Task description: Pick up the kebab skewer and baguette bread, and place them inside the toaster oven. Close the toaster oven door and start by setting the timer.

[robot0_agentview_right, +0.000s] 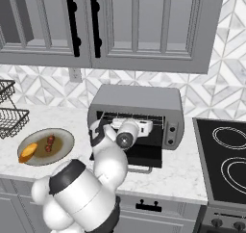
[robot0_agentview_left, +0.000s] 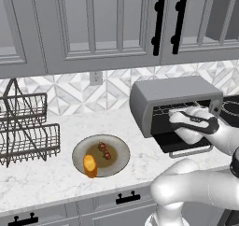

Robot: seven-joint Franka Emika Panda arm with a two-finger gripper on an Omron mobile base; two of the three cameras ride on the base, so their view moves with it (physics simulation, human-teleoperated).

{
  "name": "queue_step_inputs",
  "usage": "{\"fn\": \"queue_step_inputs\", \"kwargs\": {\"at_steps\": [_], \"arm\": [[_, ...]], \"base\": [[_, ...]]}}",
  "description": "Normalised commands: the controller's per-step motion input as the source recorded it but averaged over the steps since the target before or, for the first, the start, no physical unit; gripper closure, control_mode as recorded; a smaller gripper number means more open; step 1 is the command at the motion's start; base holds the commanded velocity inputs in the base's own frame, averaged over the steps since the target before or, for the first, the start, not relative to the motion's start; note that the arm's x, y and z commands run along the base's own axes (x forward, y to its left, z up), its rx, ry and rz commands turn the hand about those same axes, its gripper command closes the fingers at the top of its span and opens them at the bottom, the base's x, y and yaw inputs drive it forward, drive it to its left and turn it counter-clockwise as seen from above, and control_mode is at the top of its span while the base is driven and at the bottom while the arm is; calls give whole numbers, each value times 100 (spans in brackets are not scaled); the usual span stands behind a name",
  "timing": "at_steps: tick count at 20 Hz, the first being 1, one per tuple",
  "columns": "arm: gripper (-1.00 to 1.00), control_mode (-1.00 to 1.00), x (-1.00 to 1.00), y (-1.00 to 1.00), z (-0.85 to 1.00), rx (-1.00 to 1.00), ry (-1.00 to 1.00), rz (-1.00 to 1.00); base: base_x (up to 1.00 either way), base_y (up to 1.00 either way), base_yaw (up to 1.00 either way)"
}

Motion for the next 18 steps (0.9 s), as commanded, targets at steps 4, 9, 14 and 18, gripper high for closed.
{"fn": "queue_step_inputs", "kwargs": {"at_steps": [4, 9, 14, 18], "arm": [[-100, -100, 5, 0, -17, 0, 5, 0], [-100, -100, 9, 0, -5, 0, 6, 0], [-100, -100, 16, 0, 0, 0, 0, 0], [-100, -100, 26, 0, 0, 0, 0, 0]], "base": [[0, 0, 0], [0, 0, 0], [0, 0, 0], [0, 0, 0]]}}
